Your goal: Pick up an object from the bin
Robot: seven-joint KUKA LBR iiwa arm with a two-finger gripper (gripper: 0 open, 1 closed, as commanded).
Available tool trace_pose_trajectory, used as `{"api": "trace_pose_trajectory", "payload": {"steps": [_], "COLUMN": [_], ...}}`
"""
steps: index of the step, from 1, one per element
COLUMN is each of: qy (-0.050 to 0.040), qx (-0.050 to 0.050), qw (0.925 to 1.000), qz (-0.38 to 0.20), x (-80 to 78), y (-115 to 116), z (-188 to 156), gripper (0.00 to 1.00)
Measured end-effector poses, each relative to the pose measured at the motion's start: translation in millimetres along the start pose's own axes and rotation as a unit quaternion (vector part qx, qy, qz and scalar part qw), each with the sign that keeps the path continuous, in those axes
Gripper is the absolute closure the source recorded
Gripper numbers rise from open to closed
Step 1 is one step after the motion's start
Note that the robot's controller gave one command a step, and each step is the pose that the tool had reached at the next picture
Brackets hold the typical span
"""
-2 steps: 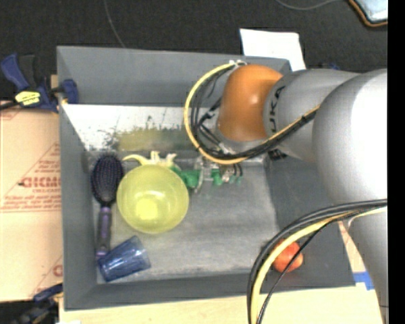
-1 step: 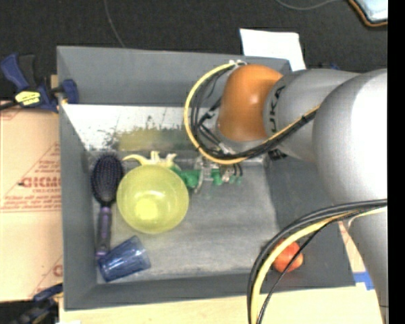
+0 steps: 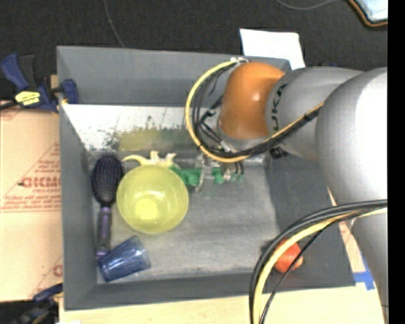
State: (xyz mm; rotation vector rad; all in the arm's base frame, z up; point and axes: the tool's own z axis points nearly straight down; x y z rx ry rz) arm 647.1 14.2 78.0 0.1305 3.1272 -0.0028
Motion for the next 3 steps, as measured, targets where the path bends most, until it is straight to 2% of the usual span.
{"api": "trace_pose_trajectory", "payload": {"steps": [1, 2, 3], "qy": [0.0018, -0.0006, -0.0043], "qx": [0.000, 0.000, 0.000], "qw": [1.0000, 1.0000, 1.0000], "qz": [0.000, 0.000, 0.000], "x": [0.9, -0.9, -2.9], "y": [-1, -1, -1], "z": [-16, -46, -59], "gripper": [1.00, 1.00, 1.00]}}
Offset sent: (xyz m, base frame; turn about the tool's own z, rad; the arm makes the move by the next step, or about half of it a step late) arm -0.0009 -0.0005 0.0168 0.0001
